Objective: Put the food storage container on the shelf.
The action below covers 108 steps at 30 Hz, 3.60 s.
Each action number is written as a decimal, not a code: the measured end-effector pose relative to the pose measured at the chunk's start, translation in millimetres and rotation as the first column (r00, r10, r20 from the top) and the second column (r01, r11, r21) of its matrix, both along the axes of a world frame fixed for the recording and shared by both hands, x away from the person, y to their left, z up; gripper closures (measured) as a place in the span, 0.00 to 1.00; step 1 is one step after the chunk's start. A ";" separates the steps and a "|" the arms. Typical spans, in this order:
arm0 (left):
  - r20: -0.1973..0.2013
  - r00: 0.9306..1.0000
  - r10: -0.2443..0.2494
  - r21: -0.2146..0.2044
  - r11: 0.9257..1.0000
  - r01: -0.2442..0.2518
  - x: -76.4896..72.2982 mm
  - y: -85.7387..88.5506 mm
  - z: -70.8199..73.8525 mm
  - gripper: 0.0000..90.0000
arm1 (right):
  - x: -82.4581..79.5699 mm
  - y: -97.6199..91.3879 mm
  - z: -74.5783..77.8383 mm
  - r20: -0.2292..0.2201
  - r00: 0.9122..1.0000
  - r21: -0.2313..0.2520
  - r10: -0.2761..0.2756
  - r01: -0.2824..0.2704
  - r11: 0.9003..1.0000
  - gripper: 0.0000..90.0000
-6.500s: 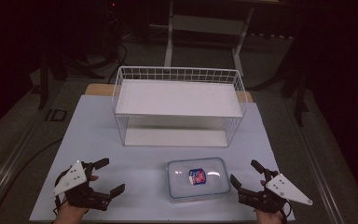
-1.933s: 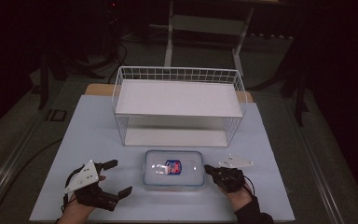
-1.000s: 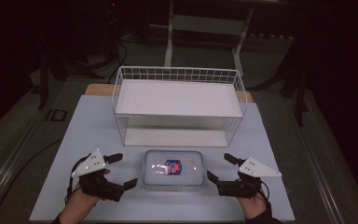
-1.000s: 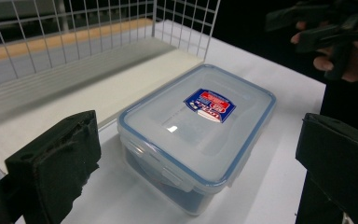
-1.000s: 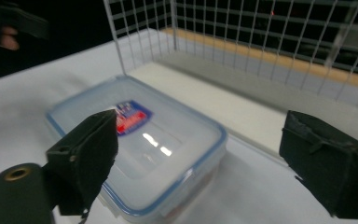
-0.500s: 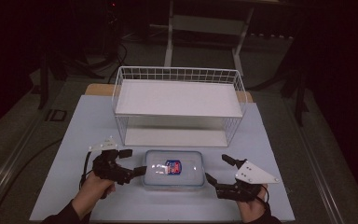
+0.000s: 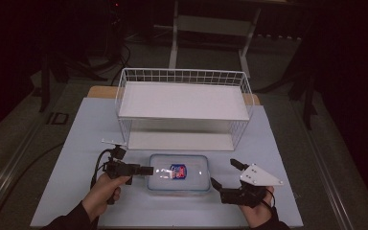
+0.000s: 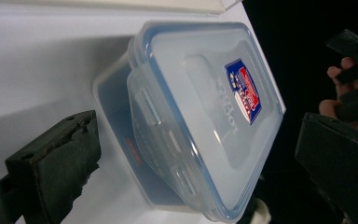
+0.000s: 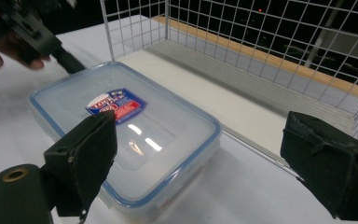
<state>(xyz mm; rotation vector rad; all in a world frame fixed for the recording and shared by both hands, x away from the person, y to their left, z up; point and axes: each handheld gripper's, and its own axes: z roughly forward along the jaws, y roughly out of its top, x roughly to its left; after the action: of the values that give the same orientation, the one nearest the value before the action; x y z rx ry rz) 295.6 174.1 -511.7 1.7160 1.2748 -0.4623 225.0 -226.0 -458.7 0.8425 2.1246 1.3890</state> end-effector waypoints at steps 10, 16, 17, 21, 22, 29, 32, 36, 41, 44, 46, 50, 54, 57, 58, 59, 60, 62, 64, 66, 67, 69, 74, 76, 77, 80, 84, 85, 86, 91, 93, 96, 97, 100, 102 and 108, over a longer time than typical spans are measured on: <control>-0.126 0.992 -0.001 -0.072 0.997 -0.008 5.9 1.5 -19.8 0.31 | 0.5 4.9 -3.5 -0.031 0.999 -0.022 0.022 -0.023 1.000 0.12; -0.164 0.986 -0.014 -0.128 0.992 -0.007 6.9 4.7 -26.1 0.49 | 0.8 4.8 -4.3 -0.039 0.999 -0.025 0.022 -0.023 0.999 0.12; -0.153 0.988 -0.017 -0.132 0.991 -0.003 6.8 6.4 -25.5 0.51 | 1.1 4.6 -4.4 -0.045 0.999 -0.025 0.024 -0.025 0.999 0.14; -0.140 0.990 -0.030 -0.132 0.991 0.011 6.1 7.9 -25.3 0.55 | 2.4 4.0 -5.7 -0.063 0.998 -0.021 0.022 -0.023 1.000 0.14; -0.137 0.990 -0.030 -0.133 0.991 0.012 6.0 8.2 -25.3 0.55 | 3.1 3.8 -6.2 -0.068 0.997 -0.015 0.022 -0.023 1.000 0.15; -0.103 0.993 -0.059 -0.134 0.990 0.045 0.4 10.5 -19.9 0.60 | 12.6 2.2 -11.5 -0.175 0.983 0.046 0.045 -0.038 0.998 0.16; -0.083 0.994 -0.075 -0.136 0.989 0.063 -2.5 11.1 -18.0 0.61 | 18.2 2.1 -15.6 -0.227 0.972 0.070 0.056 -0.041 0.997 0.16; -0.060 0.994 -0.089 -0.136 0.987 0.080 -5.2 12.0 -17.0 0.62 | 26.8 0.8 -21.8 -0.311 0.948 0.115 0.072 -0.037 0.993 0.19; -0.022 0.993 -0.115 -0.119 0.987 0.111 -10.0 11.5 -13.6 0.63 | 39.5 -4.0 -32.0 -0.439 0.891 0.195 0.119 -0.035 0.980 0.24; -0.005 0.992 -0.127 -0.114 0.986 0.125 -13.2 11.7 -12.3 0.64 | 47.1 -7.0 -39.9 -0.512 0.845 0.240 0.151 -0.028 0.970 0.28; 0.004 0.990 -0.138 -0.111 0.984 0.137 -14.5 12.3 -11.9 0.64 | 49.5 -8.8 -43.0 -0.535 0.828 0.259 0.167 -0.027 0.965 0.34; 0.015 0.990 -0.143 -0.106 0.984 0.144 -16.6 12.1 -10.8 0.65 | 53.4 -11.6 -48.3 -0.577 0.791 0.309 0.201 -0.016 0.951 0.38; 0.024 0.988 -0.153 -0.104 0.982 0.154 -17.3 12.2 -10.6 0.65 | 56.6 -12.8 -51.9 -0.605 0.761 0.340 0.235 -0.020 0.940 0.47; 0.025 0.988 -0.150 -0.108 0.982 0.152 -17.7 12.4 -11.1 0.65 | 59.0 -12.7 -55.0 -0.628 0.734 0.359 0.258 -0.021 0.933 0.52; 0.027 0.988 -0.154 -0.108 0.982 0.156 -17.6 12.6 -11.3 0.65 | 59.6 -12.7 -56.0 -0.633 0.724 0.375 0.273 -0.021 0.927 0.54; 0.028 0.988 -0.152 -0.108 0.982 0.154 -17.8 12.7 -11.3 0.65 | 60.0 -12.3 -56.4 -0.638 0.717 0.381 0.282 -0.024 0.924 0.56; 0.023 0.989 -0.146 -0.110 0.983 0.148 -18.2 12.6 -11.5 0.65 | 59.9 -11.8 -56.5 -0.636 0.716 0.385 0.286 -0.026 0.923 0.57; 0.030 0.989 -0.144 -0.106 0.984 0.146 -19.5 12.1 -10.8 0.65 | 59.2 -12.1 -55.5 -0.638 0.716 0.382 0.283 -0.026 0.924 0.58; 0.037 0.990 -0.136 -0.100 0.985 0.139 -21.4 11.6 -10.0 0.65 | 57.8 -12.3 -54.8 -0.641 0.716 0.378 0.278 -0.020 0.925 0.59; 0.042 0.991 -0.131 -0.094 0.987 0.134 -23.1 11.1 -9.1 0.65 | 56.4 -12.3 -53.7 -0.641 0.717 0.373 0.274 -0.021 0.928 0.59; 0.047 0.991 -0.126 -0.089 0.988 0.129 -24.6 10.5 -8.1 0.65 | 55.7 -12.1 -53.1 -0.642 0.718 0.371 0.270 -0.017 0.929 0.59; 0.056 0.991 -0.123 -0.076 0.989 0.127 -26.7 9.5 -6.2 0.65 | 54.0 -11.9 -52.3 -0.641 0.721 0.367 0.263 -0.013 0.930 0.60; 0.085 0.990 -0.116 -0.053 0.991 0.120 -29.7 7.3 -0.1 0.65 | 50.5 -11.7 -50.5 -0.650 0.716 0.361 0.254 -0.003 0.933 0.60; 0.093 0.990 -0.109 -0.051 0.992 0.114 -29.9 6.8 2.2 0.65 | 50.3 -11.7 -49.4 -0.648 0.719 0.360 0.252 -0.003 0.933 0.60; 0.095 0.989 -0.109 -0.049 0.992 0.114 -29.8 6.1 3.0 0.65 | 50.4 -12.0 -48.2 -0.646 0.721 0.361 0.251 -0.001 0.932 0.60; 0.104 0.989 -0.108 -0.032 0.993 0.112 -29.6 3.2 4.9 0.65 | 51.9 -12.9 -43.7 -0.639 0.730 0.359 0.241 0.006 0.933 0.60; 0.112 0.989 -0.099 -0.028 0.994 0.103 -26.4 2.3 7.4 0.65 | 54.8 -13.4 -40.2 -0.637 0.736 0.356 0.229 0.017 0.934 0.60; 0.115 0.989 -0.097 -0.027 0.995 0.100 -25.6 2.2 8.5 0.65 | 55.8 -13.1 -39.7 -0.633 0.740 0.355 0.228 0.016 0.935 0.60; 0.114 0.989 -0.094 -0.026 0.995 0.098 -24.7 2.2 9.8 0.65 | 56.4 -13.0 -38.8 -0.636 0.738 0.354 0.226 0.019 0.935 0.60; 0.141 0.987 -0.079 -0.018 0.996 0.083 -19.1 2.5 16.4 0.64 | 61.1 -10.8 -32.8 -0.623 0.751 0.342 0.218 0.010 0.940 0.60; 0.152 0.985 -0.079 -0.019 0.996 0.083 -17.2 2.5 18.4 0.64 | 63.4 -10.9 -30.0 -0.614 0.759 0.342 0.218 0.006 0.940 0.60; 0.168 0.983 -0.077 -0.023 0.996 0.082 -13.5 1.2 20.8 0.64 | 66.0 -11.2 -24.5 -0.604 0.768 0.335 0.211 0.005 0.942 0.60; 0.176 0.981 -0.077 -0.022 0.996 0.082 -12.2 0.8 21.3 0.64 | 67.1 -11.4 -23.0 -0.598 0.774 0.330 0.208 0.002 0.944 0.60; 0.193 0.978 -0.078 -0.017 0.996 0.083 -9.6 -0.9 23.6 0.64 | 69.0 -12.3 -19.2 -0.586 0.784 0.324 0.204 -0.004 0.946 0.60; 0.200 0.977 -0.080 -0.016 0.996 0.084 -7.2 -1.4 24.4 0.64 | 70.3 -13.0 -18.0 -0.576 0.792 0.322 0.203 -0.009 0.947 0.60; 0.222 0.973 -0.064 -0.012 0.998 0.069 1.5 -4.3 28.4 0.64 | 77.3 -15.1 -16.5 -0.563 0.803 0.328 0.196 0.000 0.945 0.60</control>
<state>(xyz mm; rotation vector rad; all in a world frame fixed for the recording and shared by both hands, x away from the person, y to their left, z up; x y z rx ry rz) 297.1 169.8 -483.3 1.7445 1.0522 -0.3108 302.3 -241.1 -475.2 1.4728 2.4522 1.7178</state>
